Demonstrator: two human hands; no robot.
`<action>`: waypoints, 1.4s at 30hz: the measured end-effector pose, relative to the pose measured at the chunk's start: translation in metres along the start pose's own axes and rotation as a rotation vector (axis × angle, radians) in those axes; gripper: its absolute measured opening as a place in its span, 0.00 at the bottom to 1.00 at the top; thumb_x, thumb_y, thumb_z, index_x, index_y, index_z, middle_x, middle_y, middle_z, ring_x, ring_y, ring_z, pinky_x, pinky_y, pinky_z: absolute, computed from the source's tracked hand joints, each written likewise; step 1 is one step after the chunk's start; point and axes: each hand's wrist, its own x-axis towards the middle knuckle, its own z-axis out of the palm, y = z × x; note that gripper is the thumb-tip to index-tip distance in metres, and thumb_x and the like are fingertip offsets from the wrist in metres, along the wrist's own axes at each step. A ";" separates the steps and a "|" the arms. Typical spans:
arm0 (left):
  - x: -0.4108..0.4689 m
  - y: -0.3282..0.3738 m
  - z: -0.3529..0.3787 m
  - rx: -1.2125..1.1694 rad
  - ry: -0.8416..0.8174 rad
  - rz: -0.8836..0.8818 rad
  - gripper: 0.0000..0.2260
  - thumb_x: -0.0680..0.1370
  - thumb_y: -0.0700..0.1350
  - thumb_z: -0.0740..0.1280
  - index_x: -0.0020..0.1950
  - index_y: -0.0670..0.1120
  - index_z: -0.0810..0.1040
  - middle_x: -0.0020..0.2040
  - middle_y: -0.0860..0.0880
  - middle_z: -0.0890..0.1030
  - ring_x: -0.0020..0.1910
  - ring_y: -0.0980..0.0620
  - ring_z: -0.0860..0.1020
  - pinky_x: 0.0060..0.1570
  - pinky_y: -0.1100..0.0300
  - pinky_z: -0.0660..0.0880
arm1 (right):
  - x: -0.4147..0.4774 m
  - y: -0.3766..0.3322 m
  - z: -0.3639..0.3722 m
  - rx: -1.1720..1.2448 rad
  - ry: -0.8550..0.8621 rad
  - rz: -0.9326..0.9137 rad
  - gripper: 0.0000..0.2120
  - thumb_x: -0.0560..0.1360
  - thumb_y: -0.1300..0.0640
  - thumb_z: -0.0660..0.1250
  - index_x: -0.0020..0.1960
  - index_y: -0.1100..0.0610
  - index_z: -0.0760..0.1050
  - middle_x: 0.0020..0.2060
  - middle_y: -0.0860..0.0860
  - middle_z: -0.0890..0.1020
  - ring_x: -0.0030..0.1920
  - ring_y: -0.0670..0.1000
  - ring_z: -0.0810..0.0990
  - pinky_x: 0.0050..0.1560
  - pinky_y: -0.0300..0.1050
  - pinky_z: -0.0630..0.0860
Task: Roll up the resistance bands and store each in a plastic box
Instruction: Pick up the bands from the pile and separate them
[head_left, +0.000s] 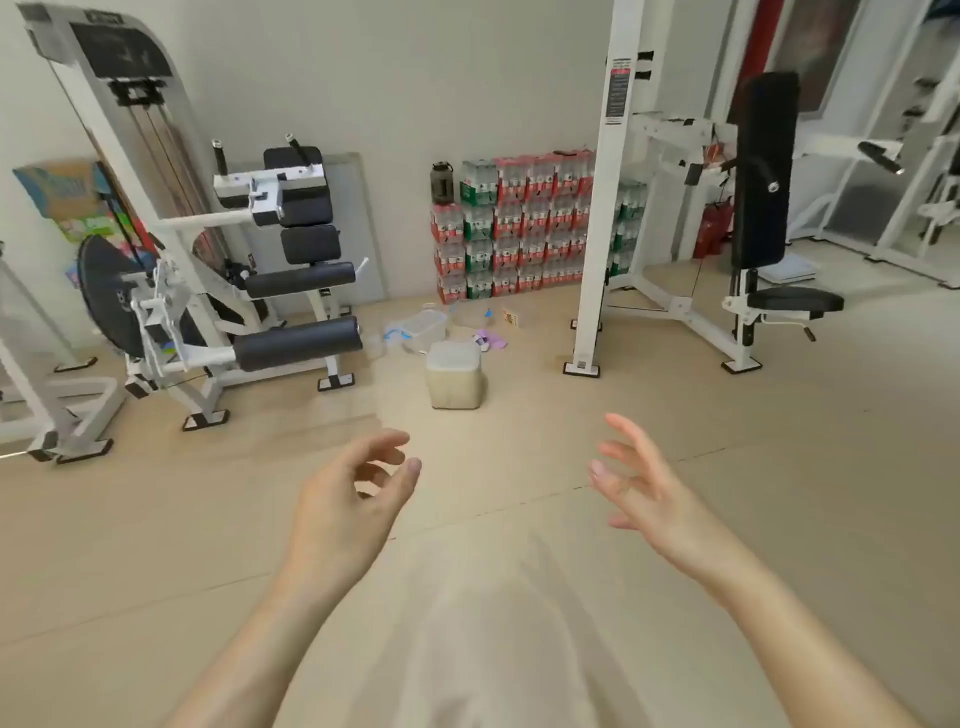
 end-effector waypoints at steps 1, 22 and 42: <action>0.028 -0.001 0.008 -0.068 0.003 -0.007 0.05 0.75 0.44 0.69 0.47 0.53 0.80 0.39 0.53 0.82 0.36 0.59 0.77 0.36 0.70 0.71 | 0.028 0.001 -0.005 0.054 0.021 0.005 0.33 0.67 0.38 0.64 0.70 0.40 0.61 0.63 0.44 0.73 0.55 0.40 0.79 0.54 0.44 0.78; 0.641 -0.175 0.092 0.223 -0.196 -0.098 0.17 0.73 0.34 0.60 0.48 0.56 0.78 0.43 0.56 0.79 0.41 0.57 0.76 0.34 0.74 0.67 | 0.663 -0.027 0.058 -0.079 0.047 0.136 0.04 0.76 0.46 0.64 0.49 0.43 0.76 0.50 0.38 0.78 0.53 0.38 0.76 0.50 0.43 0.76; 1.156 -0.305 0.294 0.564 -0.358 0.092 0.14 0.76 0.49 0.65 0.62 0.54 0.74 0.59 0.55 0.77 0.57 0.50 0.74 0.53 0.54 0.73 | 1.232 0.069 0.027 -0.892 -0.023 0.032 0.37 0.70 0.42 0.68 0.74 0.45 0.55 0.72 0.50 0.60 0.71 0.54 0.60 0.65 0.50 0.65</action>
